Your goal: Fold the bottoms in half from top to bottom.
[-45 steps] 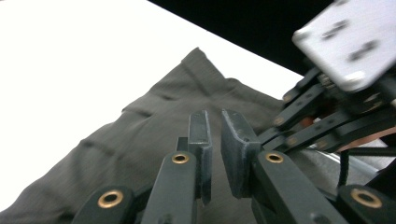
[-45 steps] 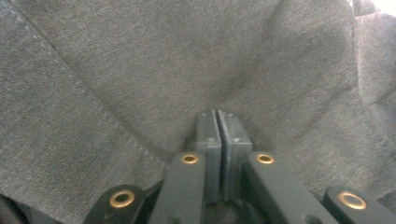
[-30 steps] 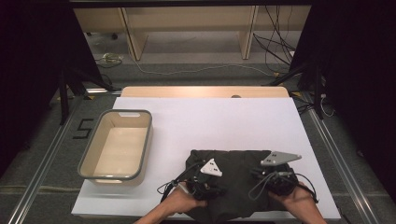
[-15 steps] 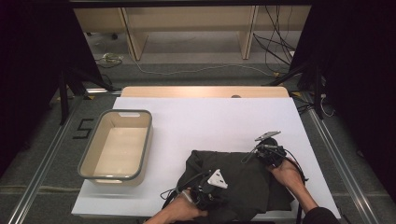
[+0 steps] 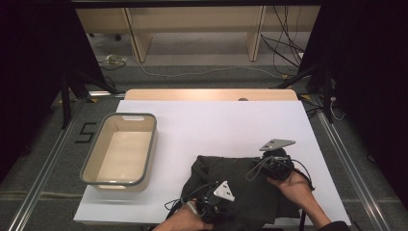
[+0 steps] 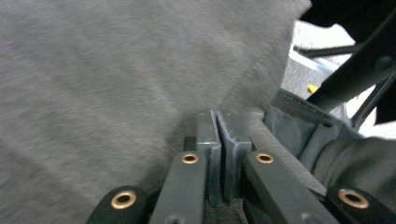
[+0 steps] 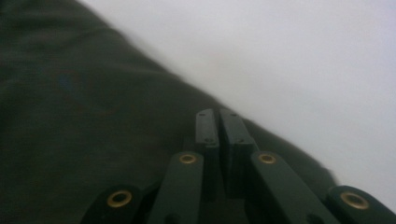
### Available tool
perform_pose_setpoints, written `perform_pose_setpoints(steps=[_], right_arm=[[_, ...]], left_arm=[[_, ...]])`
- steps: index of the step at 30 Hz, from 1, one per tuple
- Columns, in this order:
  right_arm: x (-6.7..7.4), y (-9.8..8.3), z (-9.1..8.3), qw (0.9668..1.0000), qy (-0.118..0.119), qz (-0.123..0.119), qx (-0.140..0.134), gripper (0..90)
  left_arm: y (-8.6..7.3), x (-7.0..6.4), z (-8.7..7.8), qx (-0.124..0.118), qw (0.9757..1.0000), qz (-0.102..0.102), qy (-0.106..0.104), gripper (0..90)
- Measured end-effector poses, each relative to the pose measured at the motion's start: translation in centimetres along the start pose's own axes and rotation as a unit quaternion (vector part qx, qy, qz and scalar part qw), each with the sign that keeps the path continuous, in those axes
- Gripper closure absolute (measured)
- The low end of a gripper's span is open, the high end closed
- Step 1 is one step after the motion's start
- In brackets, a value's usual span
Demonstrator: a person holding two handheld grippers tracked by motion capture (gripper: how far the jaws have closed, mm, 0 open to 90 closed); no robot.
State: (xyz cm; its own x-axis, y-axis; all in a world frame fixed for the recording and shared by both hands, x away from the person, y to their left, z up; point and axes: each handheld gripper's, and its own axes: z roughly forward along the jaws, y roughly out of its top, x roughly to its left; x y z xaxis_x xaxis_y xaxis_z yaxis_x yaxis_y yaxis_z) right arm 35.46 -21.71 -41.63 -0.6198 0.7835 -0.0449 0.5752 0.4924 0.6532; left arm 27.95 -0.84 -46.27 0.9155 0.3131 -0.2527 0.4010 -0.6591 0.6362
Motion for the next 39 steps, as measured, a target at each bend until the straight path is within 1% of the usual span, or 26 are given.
perform_pose_setpoints(steps=[1,2,3,4,5,6,8,10,12,13,16,17,20,21,24,26,28,29,30,32,34,36,38,39], right_arm=[[0.6,0.1,0.2,0.9999,0.006,-0.008,0.001,86.7],[1.1,0.2,0.4,0.9998,0.01,-0.014,0.004,86.6],[1.5,0.2,0.7,0.9997,0.013,-0.019,0.01,86.6],[1.9,0.2,1.1,0.9994,0.011,-0.029,0.016,86.6],[2.1,0.1,1.3,0.9992,0.006,-0.034,0.021,86.7],[2.1,0.1,1.4,0.9992,0.008,-0.031,0.023,86.6],[1.9,0.1,1.2,0.9995,0.011,-0.026,0.017,86.6],[1.5,0.1,0.8,0.9997,0.011,-0.018,0.011,85.8],[1.2,0.0,0.2,0.9998,0.012,-0.012,0.005,84.7],[1.1,-0.1,-0.2,0.9999,0.012,-0.009,0.001,84.1],[0.8,-0.6,-1.3,0.9998,0.016,0.001,-0.013,84.0],[0.9,-0.8,-1.6,0.9998,0.017,0.005,-0.013,84.0],[1.0,-1.6,-2.1,0.9998,0.018,0.007,-0.005,84.0],[1.0,-1.8,-2.1,0.9998,0.018,0.006,-0.002,84.0],[1.0,-2.4,-2.2,0.9997,0.02,0.008,0.008,84.0],[1.0,-2.6,-1.9,0.9997,0.021,0.005,0.015,84.1],[1.0,-2.9,-1.2,0.9993,0.022,0.0,0.029,84.3],[1.1,-3.0,-0.7,0.999,0.023,-0.001,0.038,84.5],[1.1,-3.2,-0.4,0.9987,0.023,-0.004,0.045,84.6],[1.2,-3.3,0.0,0.9983,0.023,-0.006,0.052,84.9],[1.2,-3.3,0.1,0.9982,0.025,-0.007,0.054,84.8],[1.2,-3.4,0.1,0.9982,0.026,-0.008,0.053,84.8],[1.2,-3.4,0.1,0.9983,0.025,-0.009,0.052,84.8],[1.2,-3.4,0.1,0.9983,0.024,-0.01,0.052,84.6]], left_arm=[[0.0,-0.1,0.2,0.0,1.0,0.001,0.003,86.0],[0.0,-0.1,0.4,0.0,1.0,-0.004,0.006,84.0],[0.0,-0.2,0.4,-0.006,0.9999,-0.012,0.007,83.5],[0.1,-0.3,0.2,-0.008,0.9999,-0.011,0.003,81.9],[0.2,-0.4,-0.3,-0.014,0.9999,-0.006,0.003,80.4],[0.4,-0.5,-0.7,-0.019,0.9998,-0.003,0.003,78.7],[0.8,-0.6,-1.7,-0.043,0.999,-0.008,0.003,76.0],[1.2,-0.2,-2.7,-0.061,0.998,-0.008,0.015,72.0],[1.3,0.4,-3.8,-0.081,0.9961,-0.023,0.025,71.8],[1.2,0.8,-4.3,-0.092,0.9948,-0.03,0.031,71.7],[0.9,1.8,-5.5,-0.107,0.9925,-0.048,0.035,71.9],[0.7,2.0,-5.6,-0.108,0.9922,-0.053,0.035,72.6],[0.2,2.1,-5.5,-0.094,0.9935,-0.052,0.039,74.9],[0.0,2.2,-5.3,-0.088,0.994,-0.052,0.04,75.9],[-0.4,2.8,-4.5,-0.072,0.9947,-0.061,0.04,78.5],[-0.7,3.0,-3.8,-0.061,0.9953,-0.065,0.039,79.6],[-0.9,3.1,-3.2,-0.052,0.9955,-0.068,0.041,81.4],[-1.0,3.2,-3.0,-0.051,0.9953,-0.072,0.04,82.3],[-1.0,3.3,-2.8,-0.047,0.9955,-0.073,0.038,82.9],[-1.2,3.5,-2.6,-0.047,0.9952,-0.079,0.035,83.5],[-1.3,3.7,-2.4,-0.043,0.9952,-0.082,0.029,83.9],[-1.2,3.8,-2.4,-0.039,0.9953,-0.084,0.029,84.1],[-1.2,3.8,-2.4,-0.038,0.9957,-0.078,0.032,84.1],[-1.2,3.7,-2.4,-0.04,0.9955,-0.08,0.032,84.1]])
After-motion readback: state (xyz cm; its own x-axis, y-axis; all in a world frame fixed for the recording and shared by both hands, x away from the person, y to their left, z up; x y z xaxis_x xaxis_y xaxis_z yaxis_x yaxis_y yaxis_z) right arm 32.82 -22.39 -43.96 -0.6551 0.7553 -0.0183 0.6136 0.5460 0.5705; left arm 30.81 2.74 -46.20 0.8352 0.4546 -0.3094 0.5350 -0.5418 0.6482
